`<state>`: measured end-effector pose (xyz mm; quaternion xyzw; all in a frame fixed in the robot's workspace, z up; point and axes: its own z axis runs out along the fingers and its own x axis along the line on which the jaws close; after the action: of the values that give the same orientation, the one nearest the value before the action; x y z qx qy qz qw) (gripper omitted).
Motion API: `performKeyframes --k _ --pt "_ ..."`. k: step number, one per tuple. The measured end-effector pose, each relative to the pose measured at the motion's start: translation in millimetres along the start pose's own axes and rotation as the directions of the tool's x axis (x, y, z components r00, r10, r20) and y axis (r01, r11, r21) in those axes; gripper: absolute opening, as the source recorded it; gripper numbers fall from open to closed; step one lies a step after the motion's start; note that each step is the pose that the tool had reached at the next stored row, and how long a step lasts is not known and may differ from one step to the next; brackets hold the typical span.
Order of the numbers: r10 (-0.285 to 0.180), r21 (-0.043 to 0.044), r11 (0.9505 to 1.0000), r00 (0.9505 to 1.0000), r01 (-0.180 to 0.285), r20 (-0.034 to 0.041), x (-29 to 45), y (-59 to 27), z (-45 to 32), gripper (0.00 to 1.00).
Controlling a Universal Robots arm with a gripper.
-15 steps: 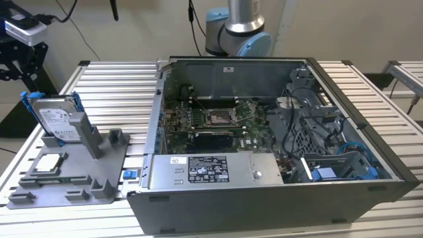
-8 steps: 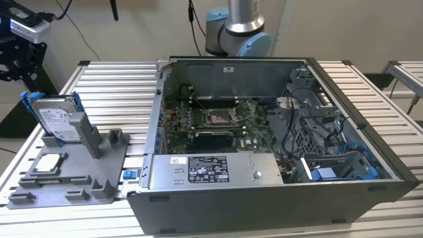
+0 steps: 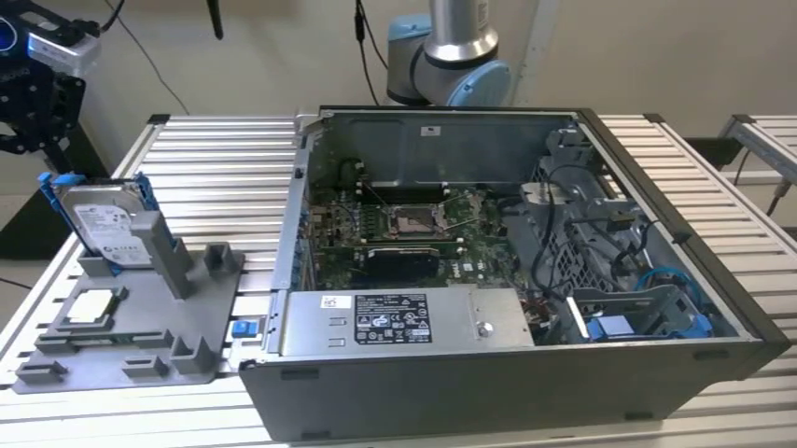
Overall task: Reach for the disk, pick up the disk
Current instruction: 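Pick up the disk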
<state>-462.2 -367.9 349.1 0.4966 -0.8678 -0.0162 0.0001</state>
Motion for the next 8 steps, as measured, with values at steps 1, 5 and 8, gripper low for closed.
performKeyframes --k 1,5,8 --pt "-0.013 -0.0002 0.9999 0.9999 0.013 -0.0005 0.0 0.0 0.0 0.00" --pt "-0.073 -0.0011 0.9973 0.9973 0.073 -0.0019 0.0 0.0 0.2 0.00" --pt "-0.124 -0.0019 0.9922 0.9922 0.124 -0.0034 0.0 -0.1 0.5 0.00"
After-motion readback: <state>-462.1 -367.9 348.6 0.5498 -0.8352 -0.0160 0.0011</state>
